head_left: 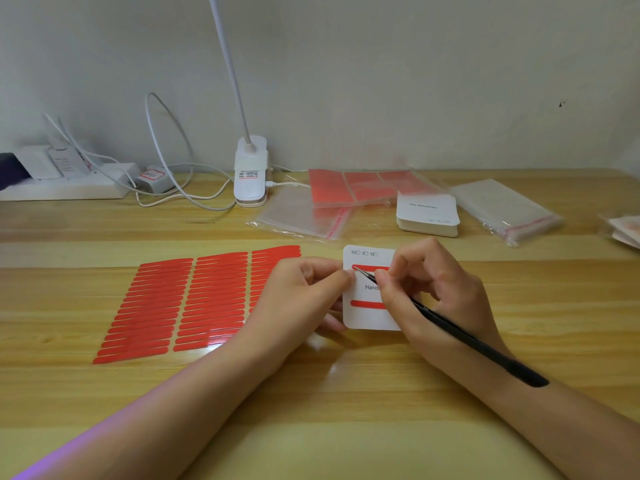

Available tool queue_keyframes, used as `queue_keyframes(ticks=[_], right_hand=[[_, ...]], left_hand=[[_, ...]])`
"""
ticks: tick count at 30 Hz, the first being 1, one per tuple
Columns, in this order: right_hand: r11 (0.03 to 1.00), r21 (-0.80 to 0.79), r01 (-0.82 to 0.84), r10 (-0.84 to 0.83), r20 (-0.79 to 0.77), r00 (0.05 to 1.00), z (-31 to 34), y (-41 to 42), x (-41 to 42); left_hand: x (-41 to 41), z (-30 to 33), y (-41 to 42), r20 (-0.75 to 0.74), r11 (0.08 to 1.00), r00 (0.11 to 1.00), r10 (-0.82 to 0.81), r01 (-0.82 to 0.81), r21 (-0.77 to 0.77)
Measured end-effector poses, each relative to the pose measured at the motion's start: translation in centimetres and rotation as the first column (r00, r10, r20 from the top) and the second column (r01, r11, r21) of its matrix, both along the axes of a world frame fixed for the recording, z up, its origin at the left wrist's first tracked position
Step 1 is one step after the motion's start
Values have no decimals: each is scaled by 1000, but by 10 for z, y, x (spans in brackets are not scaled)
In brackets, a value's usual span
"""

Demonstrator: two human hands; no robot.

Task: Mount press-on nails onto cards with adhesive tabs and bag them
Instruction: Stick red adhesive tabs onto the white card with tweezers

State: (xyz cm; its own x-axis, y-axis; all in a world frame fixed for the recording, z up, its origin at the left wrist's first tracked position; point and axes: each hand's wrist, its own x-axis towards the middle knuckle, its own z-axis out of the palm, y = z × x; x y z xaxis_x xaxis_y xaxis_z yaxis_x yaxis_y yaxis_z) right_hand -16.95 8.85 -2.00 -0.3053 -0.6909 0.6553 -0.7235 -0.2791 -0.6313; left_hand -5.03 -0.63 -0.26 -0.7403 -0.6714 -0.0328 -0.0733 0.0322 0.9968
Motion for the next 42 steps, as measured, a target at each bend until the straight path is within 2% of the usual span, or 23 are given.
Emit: queue_keyframes(ticks=[11,16,18,21,23,30,42], right_hand=[[998,-51,27,-24,55,998,2,2,1],[958,-146,248,-264,-102,959,6,-1,-8],[957,-125,261,-278,-142,950,6,-3,-9],[982,-19,190,-191,-158,969,6,-5,-8],[983,31,183,-172,-225,959,6,-7,-6],[985,123,121,-116,-45,992,6,-6,-4],[984,169,64,-78,81,994,11,-5,1]], left_hand=[[0,-1,-1,35,999,999,34,-35,2],[0,3,1,-31,997,999,10,-8,74],[0,3,1,-36,998,999,5,-3,61],[-1,1,1,-42,1000,999,12,-11,24],[0,0,1,-47,1000,999,0,0,-1],[1,-2,2,-29,988,998,-57,53,-143],[2,-3,4,-75,976,992,-106,89,-200]])
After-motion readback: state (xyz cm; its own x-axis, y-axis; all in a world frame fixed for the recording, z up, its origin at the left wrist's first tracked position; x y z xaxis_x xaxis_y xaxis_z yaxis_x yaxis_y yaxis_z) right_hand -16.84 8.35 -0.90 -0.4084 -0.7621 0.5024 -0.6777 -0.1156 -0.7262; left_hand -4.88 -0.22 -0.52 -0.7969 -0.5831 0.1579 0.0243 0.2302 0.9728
